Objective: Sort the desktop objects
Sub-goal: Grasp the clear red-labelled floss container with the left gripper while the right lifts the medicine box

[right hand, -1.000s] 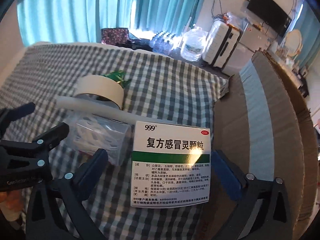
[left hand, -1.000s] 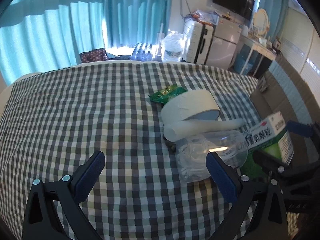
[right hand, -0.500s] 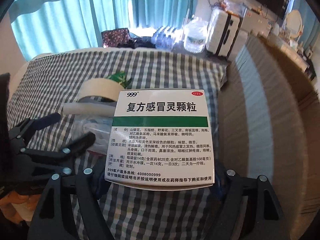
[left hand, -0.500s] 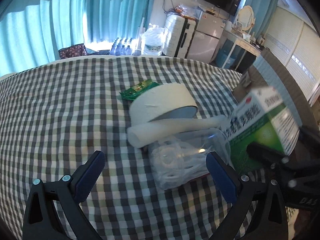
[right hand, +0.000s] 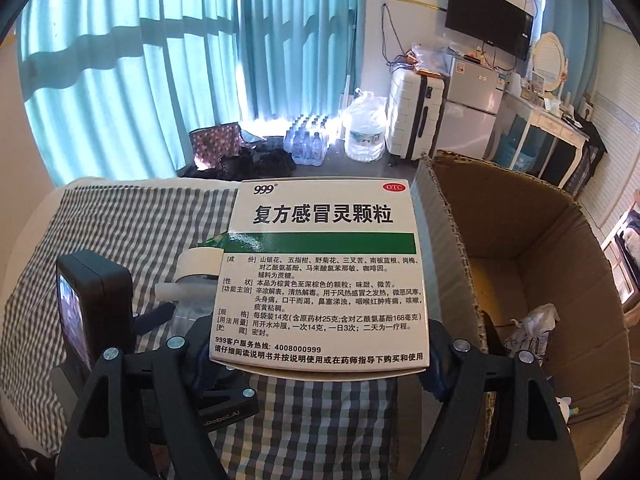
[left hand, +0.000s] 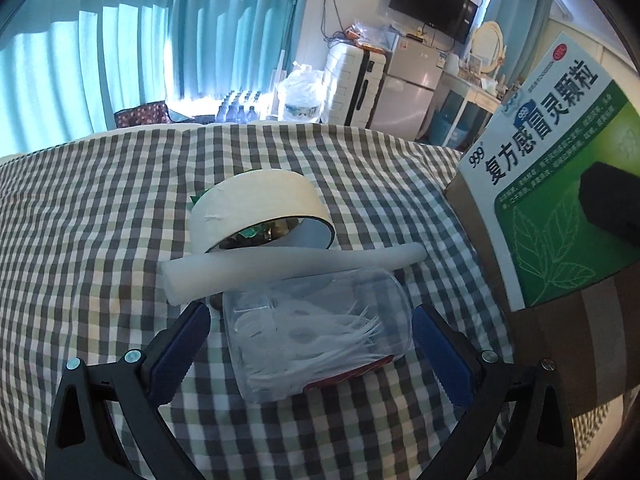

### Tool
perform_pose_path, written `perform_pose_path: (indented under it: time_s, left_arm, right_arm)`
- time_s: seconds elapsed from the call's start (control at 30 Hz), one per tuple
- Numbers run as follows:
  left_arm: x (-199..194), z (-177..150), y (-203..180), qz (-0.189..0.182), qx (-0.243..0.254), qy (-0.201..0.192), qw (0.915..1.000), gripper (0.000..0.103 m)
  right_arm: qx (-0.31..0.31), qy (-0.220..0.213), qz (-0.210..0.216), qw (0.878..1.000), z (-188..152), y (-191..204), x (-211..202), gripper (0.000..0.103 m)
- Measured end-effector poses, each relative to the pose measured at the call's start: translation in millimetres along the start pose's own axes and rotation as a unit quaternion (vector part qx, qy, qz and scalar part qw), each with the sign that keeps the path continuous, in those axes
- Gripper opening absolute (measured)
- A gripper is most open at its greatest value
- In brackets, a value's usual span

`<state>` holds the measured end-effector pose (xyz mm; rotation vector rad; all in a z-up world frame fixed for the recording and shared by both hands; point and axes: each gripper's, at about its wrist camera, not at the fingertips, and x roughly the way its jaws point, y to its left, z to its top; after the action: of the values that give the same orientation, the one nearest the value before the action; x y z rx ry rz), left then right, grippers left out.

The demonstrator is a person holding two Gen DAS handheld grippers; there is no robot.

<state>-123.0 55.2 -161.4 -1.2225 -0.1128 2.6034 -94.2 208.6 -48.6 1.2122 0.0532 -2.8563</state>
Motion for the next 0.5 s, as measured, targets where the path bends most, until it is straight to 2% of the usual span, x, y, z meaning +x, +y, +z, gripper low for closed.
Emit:
perform_pose_path:
  time_s: [0.07,0.23,0.33,0.43,0.5]
  left_arm:
    - [6,-1,-4,0.008,-0.010,0.003,0.9999,0.103]
    - [24,-13,-15,0.073,0.003,0.027,0.9969,0.103]
    - [26,-16,-3,0.047,-0.034,0.030,0.9979,0.103]
    - [17,-15,3,0.049,-0.039,0.012,0.9979,0.096]
    - [12,-15,4,0.050,-0.040,0.009,0.9979,0.095]
  right_arm:
    - [0.008,-0.005,-0.001,1.000,1,-2,0,0.077]
    - [0.019,-0.016,-0.006,1.000,5,-10,-7,0.077]
    - [0.029,-0.022,-0.006,0.999,7,-16,-10,0.077]
    - [0.034,-0.022,-0.008,0.999,9,-20,-10,0.077]
    - [0.038,-0.021,-0.005,0.999,9,-22,-9,0.077]
